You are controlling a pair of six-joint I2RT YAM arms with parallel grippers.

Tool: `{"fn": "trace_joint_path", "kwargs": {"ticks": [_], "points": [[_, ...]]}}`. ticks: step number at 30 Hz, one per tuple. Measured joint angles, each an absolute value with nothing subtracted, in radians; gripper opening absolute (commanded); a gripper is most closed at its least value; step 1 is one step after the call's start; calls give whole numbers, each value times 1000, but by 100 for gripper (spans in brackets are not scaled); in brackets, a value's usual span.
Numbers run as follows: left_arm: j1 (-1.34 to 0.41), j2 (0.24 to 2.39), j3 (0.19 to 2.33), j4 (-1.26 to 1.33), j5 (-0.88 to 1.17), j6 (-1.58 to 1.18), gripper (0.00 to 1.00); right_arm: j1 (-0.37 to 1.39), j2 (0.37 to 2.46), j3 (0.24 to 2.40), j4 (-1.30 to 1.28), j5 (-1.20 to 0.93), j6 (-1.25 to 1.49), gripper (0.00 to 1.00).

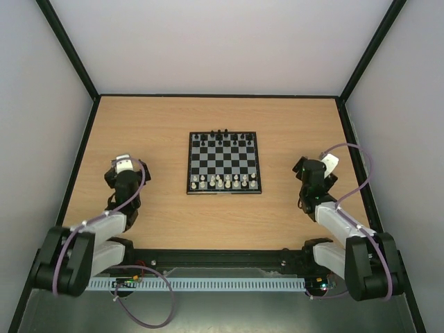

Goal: Set up the chess pieces on the board
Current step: Reset both arms

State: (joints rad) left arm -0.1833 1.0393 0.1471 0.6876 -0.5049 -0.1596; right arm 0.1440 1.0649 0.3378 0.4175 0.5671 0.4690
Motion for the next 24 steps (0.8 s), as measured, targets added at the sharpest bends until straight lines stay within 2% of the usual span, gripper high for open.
{"fn": "trace_joint_path", "kwargs": {"ticks": [5, 15, 24], "points": [[-154, 1253, 220, 753, -468, -159, 100, 135, 1150, 320, 558, 629, 468, 99], [-91, 1427, 340, 875, -440, -145, 99, 104, 1339, 275, 786, 670, 418, 99], [-37, 1482, 325, 991, -400, -141, 100, 104, 1485, 322, 937, 600, 297, 99]]}}
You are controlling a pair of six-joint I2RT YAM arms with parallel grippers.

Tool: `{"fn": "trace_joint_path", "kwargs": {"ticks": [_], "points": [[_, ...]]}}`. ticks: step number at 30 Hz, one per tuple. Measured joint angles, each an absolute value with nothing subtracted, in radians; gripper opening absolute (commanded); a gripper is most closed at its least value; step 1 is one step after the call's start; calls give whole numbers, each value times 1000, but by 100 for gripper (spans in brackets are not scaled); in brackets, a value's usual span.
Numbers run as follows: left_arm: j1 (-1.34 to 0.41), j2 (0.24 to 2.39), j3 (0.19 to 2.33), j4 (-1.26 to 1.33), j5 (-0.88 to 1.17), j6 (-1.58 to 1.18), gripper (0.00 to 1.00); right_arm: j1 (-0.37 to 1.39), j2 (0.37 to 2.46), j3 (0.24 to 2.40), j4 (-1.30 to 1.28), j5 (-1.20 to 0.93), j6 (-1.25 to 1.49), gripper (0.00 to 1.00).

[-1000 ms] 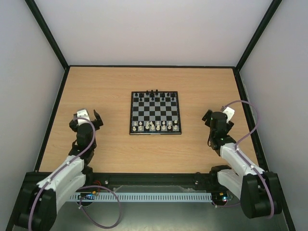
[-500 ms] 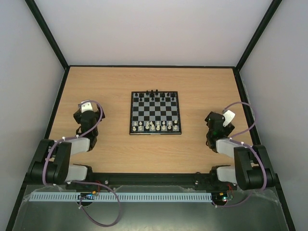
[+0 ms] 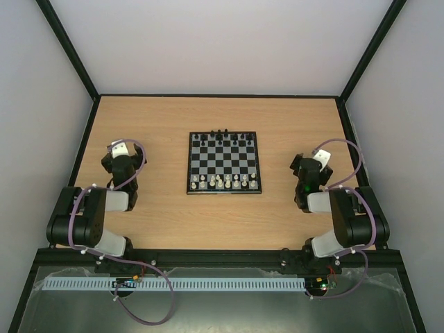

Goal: Set up the chess pieces on the board
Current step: Reset both arms

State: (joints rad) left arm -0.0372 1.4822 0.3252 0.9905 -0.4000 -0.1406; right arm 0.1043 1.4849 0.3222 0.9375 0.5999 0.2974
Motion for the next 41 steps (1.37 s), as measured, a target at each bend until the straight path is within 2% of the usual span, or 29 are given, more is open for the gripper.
{"fn": "trace_joint_path", "kwargs": {"ticks": [8, 26, 30, 41], "points": [[-64, 1489, 325, 1008, -393, -116, 100, 105, 1495, 193, 1190, 421, 194, 99], [-66, 1490, 322, 1039, -393, -115, 100, 99, 1517, 201, 1218, 317, 159, 99], [-34, 1504, 263, 1131, -323, -111, 100, 98, 1517, 201, 1218, 315, 158, 99], [-28, 1523, 244, 1174, -285, -104, 100, 98, 1517, 202, 1218, 314, 157, 99]]}}
